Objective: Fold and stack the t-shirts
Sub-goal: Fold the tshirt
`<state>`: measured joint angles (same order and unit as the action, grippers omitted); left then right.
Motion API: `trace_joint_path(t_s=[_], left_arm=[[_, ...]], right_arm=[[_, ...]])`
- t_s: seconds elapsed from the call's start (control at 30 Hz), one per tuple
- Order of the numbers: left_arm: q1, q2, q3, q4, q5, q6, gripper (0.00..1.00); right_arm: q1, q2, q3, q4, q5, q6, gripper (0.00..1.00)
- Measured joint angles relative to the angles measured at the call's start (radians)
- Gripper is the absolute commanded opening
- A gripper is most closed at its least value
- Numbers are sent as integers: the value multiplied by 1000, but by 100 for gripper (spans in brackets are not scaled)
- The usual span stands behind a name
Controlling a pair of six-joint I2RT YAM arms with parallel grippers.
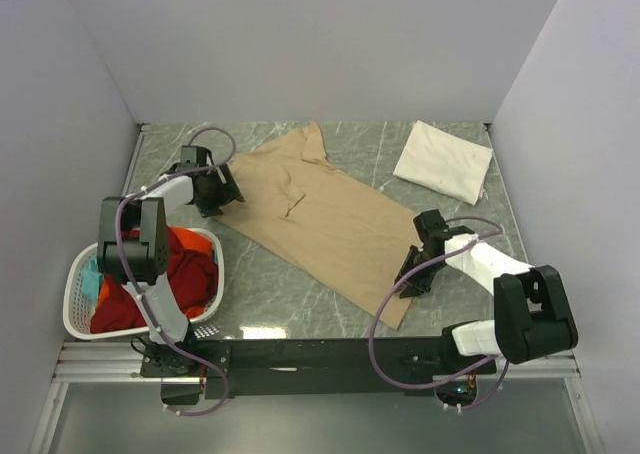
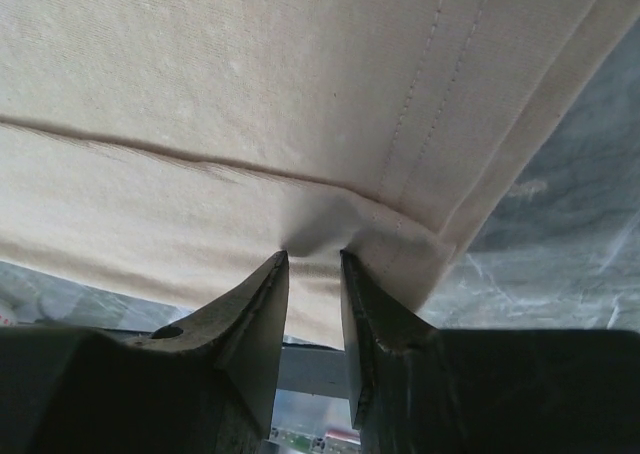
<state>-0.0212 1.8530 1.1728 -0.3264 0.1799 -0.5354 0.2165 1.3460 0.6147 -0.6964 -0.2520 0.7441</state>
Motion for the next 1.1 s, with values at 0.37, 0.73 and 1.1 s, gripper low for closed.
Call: trace_joint_path(t_s=[0.37,0.73,1.1], left_arm=[[37,-92,-98,-49,-74,-2,82],[57,-161,-172,-63,-103,-4,83],[65,-219,-113,-171,-156,-21,83]], right_arm=[[94,-59,-46,-15,-2,73,36],[133,-114,-80,-26,-4,104,36],[134,-206,33,-207,104,101,47]])
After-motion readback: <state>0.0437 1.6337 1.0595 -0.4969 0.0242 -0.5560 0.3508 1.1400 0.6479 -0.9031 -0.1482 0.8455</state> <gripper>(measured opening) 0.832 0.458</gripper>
